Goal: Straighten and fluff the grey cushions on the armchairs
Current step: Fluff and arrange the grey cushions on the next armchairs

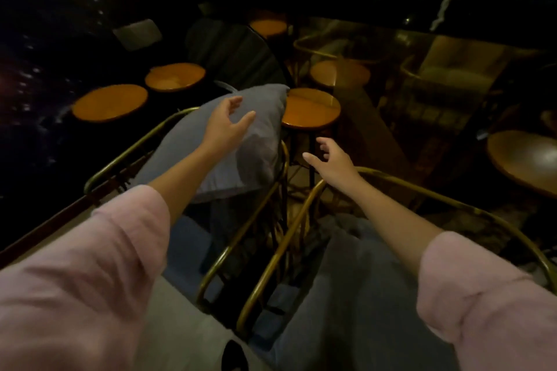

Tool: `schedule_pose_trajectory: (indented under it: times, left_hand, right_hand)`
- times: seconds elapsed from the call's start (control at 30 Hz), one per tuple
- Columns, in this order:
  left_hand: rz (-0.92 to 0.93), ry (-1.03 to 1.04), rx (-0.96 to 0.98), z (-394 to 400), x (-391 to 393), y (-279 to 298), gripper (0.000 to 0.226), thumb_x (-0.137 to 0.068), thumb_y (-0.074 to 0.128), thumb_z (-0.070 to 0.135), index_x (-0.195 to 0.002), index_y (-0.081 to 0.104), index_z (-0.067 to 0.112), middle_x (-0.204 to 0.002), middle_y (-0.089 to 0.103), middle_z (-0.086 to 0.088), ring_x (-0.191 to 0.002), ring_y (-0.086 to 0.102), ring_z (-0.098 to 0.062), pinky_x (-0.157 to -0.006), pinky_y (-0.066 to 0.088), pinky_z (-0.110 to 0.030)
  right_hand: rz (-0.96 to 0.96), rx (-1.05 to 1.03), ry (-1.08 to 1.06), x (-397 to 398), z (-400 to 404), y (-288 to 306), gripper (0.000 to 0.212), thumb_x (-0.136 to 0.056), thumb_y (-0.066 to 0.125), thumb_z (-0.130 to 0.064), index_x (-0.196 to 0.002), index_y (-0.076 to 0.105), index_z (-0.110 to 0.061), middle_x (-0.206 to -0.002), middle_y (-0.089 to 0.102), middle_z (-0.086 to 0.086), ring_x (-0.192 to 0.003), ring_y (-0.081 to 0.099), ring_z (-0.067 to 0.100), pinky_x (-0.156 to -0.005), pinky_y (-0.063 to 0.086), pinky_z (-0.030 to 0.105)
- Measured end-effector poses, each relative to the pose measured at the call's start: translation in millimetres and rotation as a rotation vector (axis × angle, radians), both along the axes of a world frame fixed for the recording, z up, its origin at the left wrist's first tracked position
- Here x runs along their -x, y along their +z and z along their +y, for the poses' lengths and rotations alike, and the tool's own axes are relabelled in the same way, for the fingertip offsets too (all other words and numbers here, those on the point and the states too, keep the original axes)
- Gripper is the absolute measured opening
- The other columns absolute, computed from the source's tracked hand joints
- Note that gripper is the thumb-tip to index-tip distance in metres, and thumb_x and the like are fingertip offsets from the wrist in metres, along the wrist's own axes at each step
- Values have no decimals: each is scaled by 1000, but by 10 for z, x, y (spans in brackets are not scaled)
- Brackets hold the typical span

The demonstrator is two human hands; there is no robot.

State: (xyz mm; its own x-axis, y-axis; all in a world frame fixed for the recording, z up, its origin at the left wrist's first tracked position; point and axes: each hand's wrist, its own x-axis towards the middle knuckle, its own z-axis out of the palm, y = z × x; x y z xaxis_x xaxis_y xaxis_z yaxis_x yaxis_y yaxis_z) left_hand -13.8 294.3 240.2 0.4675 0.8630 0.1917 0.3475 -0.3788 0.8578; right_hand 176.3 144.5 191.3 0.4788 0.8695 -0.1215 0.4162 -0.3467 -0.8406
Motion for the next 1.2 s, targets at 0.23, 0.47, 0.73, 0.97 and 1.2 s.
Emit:
schedule_pose_trajectory:
  times: [0.23, 0.47, 0.73, 0.97, 1.2]
  left_hand:
    - [251, 308, 181, 1405, 1147, -502, 61, -91, 63, 35, -142, 44, 7, -144, 51, -15, -130, 50, -33, -105, 43, -44]
    - [329, 421, 397, 2253, 1748, -1290, 62, -92, 61, 40, -140, 47, 4, -140, 54, -19, -129, 51, -37, -108, 42, -45]
    - [115, 254, 880, 2973, 1895, -2169, 99, -67, 48, 89, -144, 46, 26, -148, 50, -10, -128, 53, -34, -110, 40, -52]
    - [-100, 69, 911, 2609, 1639, -1494, 78, -77, 56, 71, -140, 49, 25, -128, 64, -9, -110, 65, -29, -88, 51, -43]
    - [-157, 212, 625, 2259, 1297, -892, 70, -83, 68, 49, -134, 54, 5, -112, 65, -9, -89, 62, -27, -80, 48, -36]
  right_hand:
    - [-93, 10, -73, 621, 1395, 78, 82, -88, 56, -60, -152, 28, -16, -155, 33, 13, -141, 35, 35, -111, 36, 50]
    - [-176, 242, -297, 721, 2214, -104, 104, -82, 40, -80, -157, 7, -17, -163, 15, 14, -147, 20, 42, -115, 20, 59]
    - [-47, 321, -404, 509, 2318, -368, 126, -56, 55, -91, -155, 5, -32, -158, 27, 13, -139, 36, 43, -108, 37, 60]
    - [84, 133, -449, 390, 2090, -446, 110, -61, 74, -73, -148, 32, -21, -145, 48, 6, -128, 51, 33, -102, 47, 50]
    - [205, -148, -542, 299, 1428, -564, 104, -59, 75, -71, -144, 40, -21, -142, 52, 3, -126, 54, 29, -95, 49, 42]
